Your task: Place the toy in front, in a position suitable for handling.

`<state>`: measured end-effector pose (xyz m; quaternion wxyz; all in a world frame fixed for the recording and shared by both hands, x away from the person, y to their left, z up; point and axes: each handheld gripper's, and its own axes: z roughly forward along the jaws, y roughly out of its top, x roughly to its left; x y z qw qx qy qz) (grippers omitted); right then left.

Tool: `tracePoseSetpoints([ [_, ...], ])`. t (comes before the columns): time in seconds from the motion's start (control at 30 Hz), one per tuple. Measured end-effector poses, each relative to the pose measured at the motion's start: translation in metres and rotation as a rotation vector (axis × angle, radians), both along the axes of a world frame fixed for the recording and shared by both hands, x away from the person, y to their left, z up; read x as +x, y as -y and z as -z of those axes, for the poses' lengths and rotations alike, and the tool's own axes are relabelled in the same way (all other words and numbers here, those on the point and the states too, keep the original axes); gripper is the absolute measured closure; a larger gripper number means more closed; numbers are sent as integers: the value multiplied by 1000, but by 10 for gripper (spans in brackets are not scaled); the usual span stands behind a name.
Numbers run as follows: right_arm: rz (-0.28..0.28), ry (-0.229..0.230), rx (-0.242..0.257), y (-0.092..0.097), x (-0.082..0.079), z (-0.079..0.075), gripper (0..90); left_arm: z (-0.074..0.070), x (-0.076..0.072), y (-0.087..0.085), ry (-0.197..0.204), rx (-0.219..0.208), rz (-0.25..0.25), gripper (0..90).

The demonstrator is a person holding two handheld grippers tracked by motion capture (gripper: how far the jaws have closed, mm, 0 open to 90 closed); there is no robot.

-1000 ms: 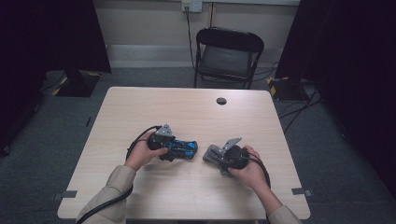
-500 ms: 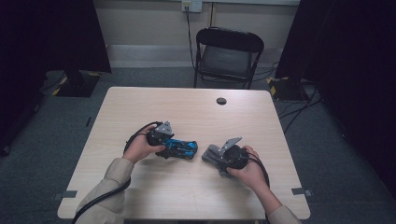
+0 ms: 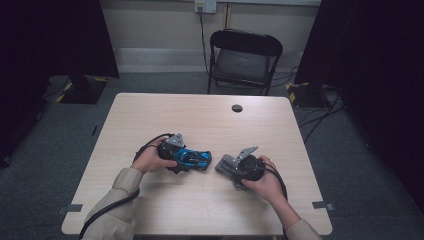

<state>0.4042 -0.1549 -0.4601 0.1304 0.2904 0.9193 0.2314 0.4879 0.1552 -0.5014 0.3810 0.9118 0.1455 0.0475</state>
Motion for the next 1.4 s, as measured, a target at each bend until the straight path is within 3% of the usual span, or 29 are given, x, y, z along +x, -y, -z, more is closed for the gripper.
tracePoseSetpoints([
  [0.2,-1,3,9,1,0,2,518,0,-2,3,11,-2,13,15],
  [0.47,2,-2,26,3,0,3,518,-6,-11,1,6,14,30,166],
  [0.63,4,-1,25,2,0,4,519,-6,-20,-2,9,2,-1,199],
  [0.8,6,3,25,1,0,5,519,-8,-31,-2,0,22,-50,209],
  [0.93,12,10,37,3,-1,6,518,-7,-36,-2,-3,7,-88,209],
  [1.13,12,14,42,3,-2,7,518,-10,-31,1,-13,31,-76,184],
  [1.23,9,16,41,3,-2,7,518,-11,-28,6,-29,15,-79,164],
  [1.27,9,14,43,3,-2,7,518,-12,-26,9,-37,-11,-79,154],
  [1.4,13,13,45,4,-2,7,517,-16,-22,19,-81,-63,-133,161],
])
